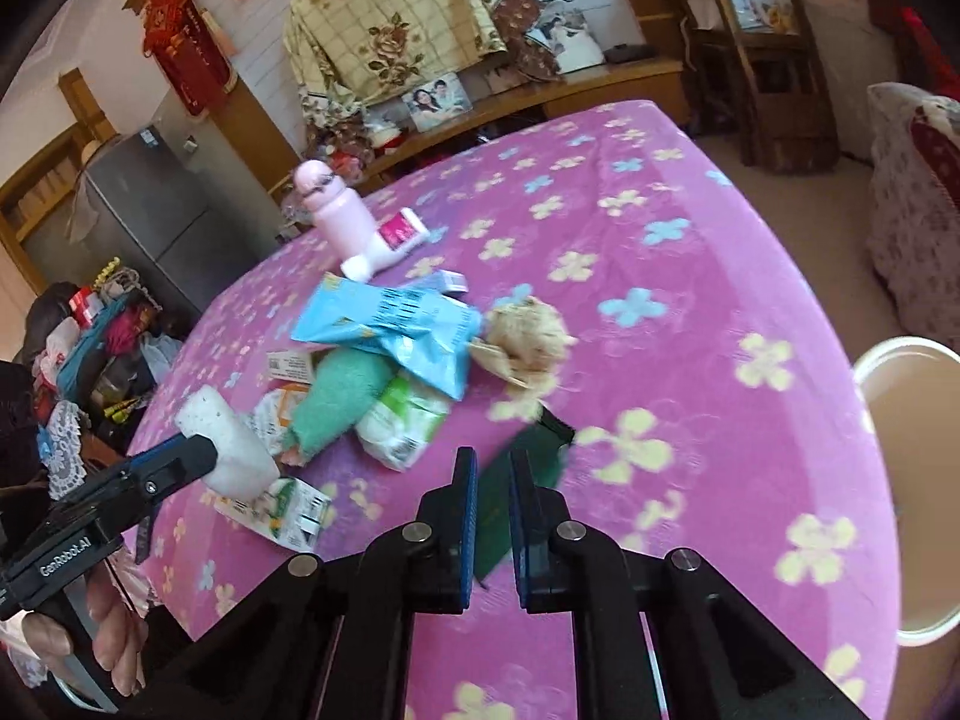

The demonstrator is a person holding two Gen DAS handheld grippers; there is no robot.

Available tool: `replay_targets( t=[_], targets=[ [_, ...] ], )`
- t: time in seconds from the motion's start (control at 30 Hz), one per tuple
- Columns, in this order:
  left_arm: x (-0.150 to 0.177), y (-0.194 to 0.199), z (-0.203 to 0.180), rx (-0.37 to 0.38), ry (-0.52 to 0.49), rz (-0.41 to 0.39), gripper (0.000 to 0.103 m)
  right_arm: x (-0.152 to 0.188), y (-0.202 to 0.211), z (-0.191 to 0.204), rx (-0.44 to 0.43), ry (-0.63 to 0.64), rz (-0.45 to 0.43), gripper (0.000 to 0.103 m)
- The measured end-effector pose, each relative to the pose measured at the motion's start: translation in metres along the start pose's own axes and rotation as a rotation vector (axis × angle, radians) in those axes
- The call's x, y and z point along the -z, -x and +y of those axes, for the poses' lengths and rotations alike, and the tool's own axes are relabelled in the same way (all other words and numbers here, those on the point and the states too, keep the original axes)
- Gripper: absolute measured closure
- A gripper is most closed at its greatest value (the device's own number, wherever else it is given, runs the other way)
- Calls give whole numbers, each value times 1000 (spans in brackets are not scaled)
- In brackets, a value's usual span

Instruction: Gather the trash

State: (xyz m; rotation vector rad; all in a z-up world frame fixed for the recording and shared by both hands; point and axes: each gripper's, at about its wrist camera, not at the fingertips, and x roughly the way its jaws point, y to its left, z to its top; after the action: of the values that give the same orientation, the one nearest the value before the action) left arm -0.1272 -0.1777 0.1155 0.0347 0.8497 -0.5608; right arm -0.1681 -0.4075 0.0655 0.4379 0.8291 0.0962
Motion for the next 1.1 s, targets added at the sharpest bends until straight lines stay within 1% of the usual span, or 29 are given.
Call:
replay_targets(
  t=[0.03,0.07,0.1,0.13,0.17,0.3,0.37,0.43,0.47,0.5,0.53,0.6,0.67,0.77,0.9,1.1],
  targets=[
    [0,-1,-3,6,1,3,72,2,-1,-4,15,-19,7,90],
    [1,-2,-4,8,1,5,72,2,-4,-6,25,-35,19,76],
    [2,-1,-6,7,-2,4,72,4,-8,-10,33,-59,46,55],
    [3,-1,-7,2,-7,2,72,5,-11,-12,27,-71,59,48],
    [3,0,-7,-3,-11,0,72,7,-15,-13,17,-78,64,43],
    [6,0,1,-17,-6,6,72,11,-37,-7,27,-88,89,43],
    [6,-1,5,-19,5,11,72,10,-53,-1,45,-82,101,42],
    [8,-2,8,-21,12,15,72,8,-60,8,75,-33,70,43],
    [9,-3,9,-22,14,18,72,8,-65,13,83,-2,70,48],
    [9,-4,9,-23,14,20,72,8,-68,17,105,27,65,64],
    [10,-5,9,-23,15,23,72,8,-69,18,107,42,63,70],
    [10,-7,7,-17,13,28,72,9,-66,16,78,39,67,80],
    [10,-8,2,-8,8,31,72,9,-55,11,63,40,59,85],
    [9,-13,-11,19,-5,38,72,8,-33,2,52,35,37,86],
    [8,-22,-41,55,-45,48,72,4,-3,-14,60,18,5,86],
    [3,-39,-85,105,-85,69,72,1,37,-45,121,-6,-31,86]
  ],
)
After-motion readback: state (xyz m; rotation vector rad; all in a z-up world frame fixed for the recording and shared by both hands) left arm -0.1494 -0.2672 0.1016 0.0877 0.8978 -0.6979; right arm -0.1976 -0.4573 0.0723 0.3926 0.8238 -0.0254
